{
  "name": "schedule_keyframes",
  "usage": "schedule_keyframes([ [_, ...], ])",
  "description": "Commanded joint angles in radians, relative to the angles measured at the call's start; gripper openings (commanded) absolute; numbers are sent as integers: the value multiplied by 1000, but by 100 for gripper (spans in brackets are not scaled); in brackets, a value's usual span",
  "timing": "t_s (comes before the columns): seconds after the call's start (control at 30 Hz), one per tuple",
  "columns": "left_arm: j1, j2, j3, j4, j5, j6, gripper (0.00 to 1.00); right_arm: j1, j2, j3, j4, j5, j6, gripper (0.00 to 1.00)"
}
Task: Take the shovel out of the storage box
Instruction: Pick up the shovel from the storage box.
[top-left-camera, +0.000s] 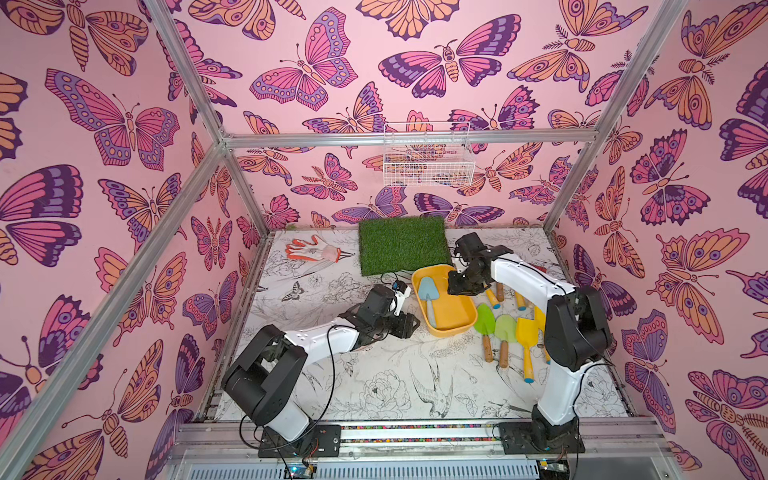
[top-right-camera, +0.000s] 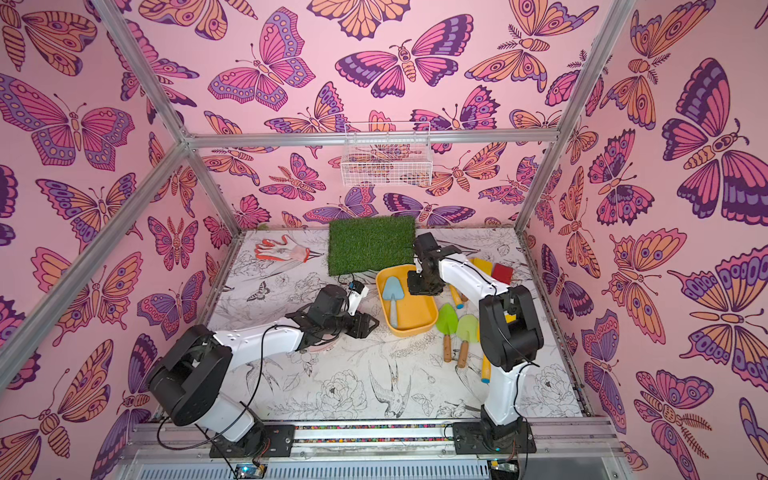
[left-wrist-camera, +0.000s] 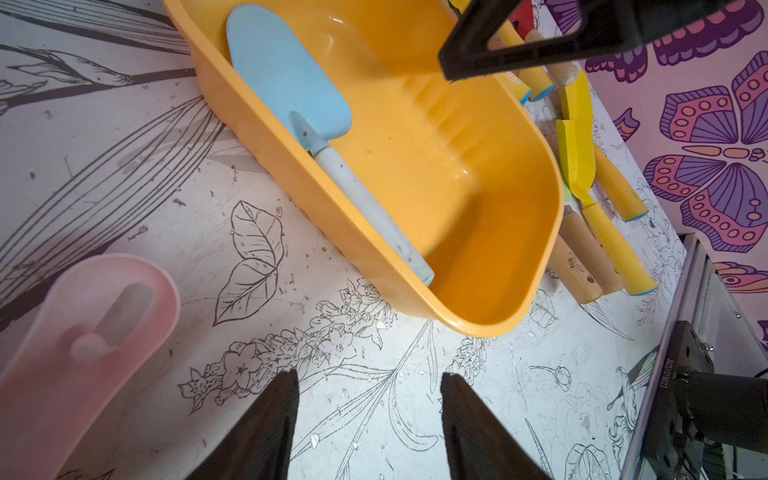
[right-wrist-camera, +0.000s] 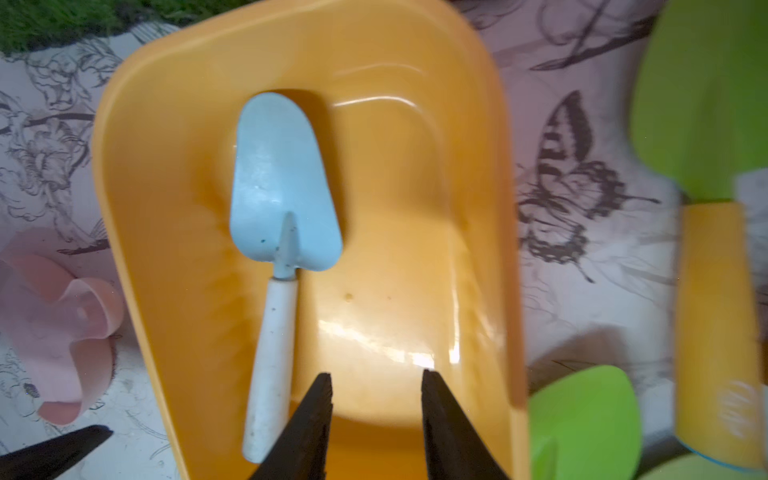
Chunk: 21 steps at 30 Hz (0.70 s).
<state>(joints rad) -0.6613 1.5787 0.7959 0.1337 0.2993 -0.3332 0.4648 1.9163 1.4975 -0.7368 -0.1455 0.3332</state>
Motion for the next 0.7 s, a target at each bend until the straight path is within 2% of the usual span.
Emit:
schedule_keyframes([
  [0.0,6,1,3,-2,9,1,60,26,49,47,9,-58,76,41],
  [0.43,7,7,6,-3,10,0,60,88,190,137,-17,-87,120,44],
  [0.67,8,1,4,-2,13,-1,60,126,221,146,-21,-46,142,46],
])
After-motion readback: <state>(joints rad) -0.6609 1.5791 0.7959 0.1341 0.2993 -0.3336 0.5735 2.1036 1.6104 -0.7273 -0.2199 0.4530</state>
